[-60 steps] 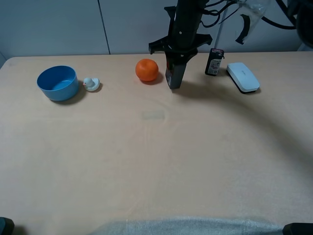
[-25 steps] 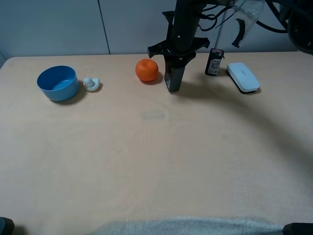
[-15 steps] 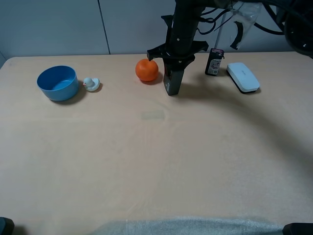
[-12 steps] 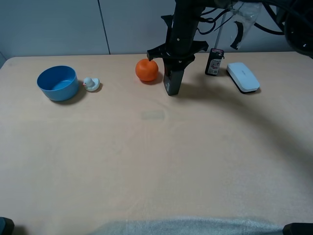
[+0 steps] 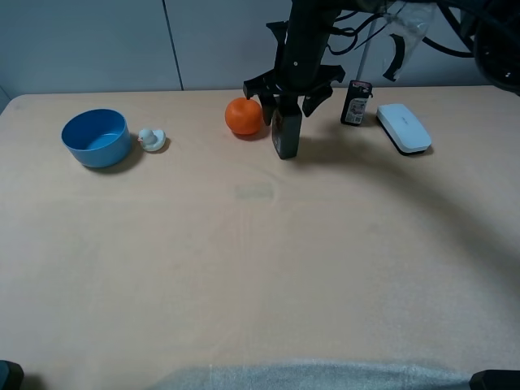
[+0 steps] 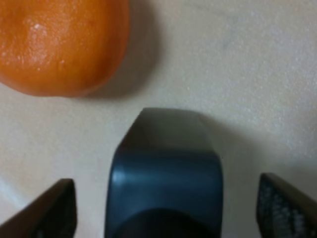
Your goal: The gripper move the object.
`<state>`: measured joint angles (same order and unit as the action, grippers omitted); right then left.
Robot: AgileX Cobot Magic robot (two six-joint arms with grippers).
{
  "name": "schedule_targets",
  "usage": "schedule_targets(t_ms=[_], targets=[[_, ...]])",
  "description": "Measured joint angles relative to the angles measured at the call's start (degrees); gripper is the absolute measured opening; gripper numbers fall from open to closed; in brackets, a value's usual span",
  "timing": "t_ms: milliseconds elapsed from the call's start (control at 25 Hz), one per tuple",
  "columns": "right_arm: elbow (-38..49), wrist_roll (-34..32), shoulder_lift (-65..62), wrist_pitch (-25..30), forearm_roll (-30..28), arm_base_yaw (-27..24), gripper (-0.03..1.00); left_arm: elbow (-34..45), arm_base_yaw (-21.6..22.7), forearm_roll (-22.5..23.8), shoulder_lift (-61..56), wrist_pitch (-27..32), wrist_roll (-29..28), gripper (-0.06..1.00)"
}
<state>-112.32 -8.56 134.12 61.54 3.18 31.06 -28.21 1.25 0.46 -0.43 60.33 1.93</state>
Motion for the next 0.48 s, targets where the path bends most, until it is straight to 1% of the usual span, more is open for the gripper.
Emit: schedule_targets(t_ms=[200, 480], targets=[[0.0, 0.0, 0.0, -0.19, 0.05, 0.0, 0.67, 0.0, 0.0, 0.0, 0.0, 0.0, 0.0, 0.82], [0.0, 0.0, 0.0, -0.32, -0.01, 0.0, 0.69, 0.0, 0.0, 0.0, 0.0, 0.0, 0.0, 0.82]])
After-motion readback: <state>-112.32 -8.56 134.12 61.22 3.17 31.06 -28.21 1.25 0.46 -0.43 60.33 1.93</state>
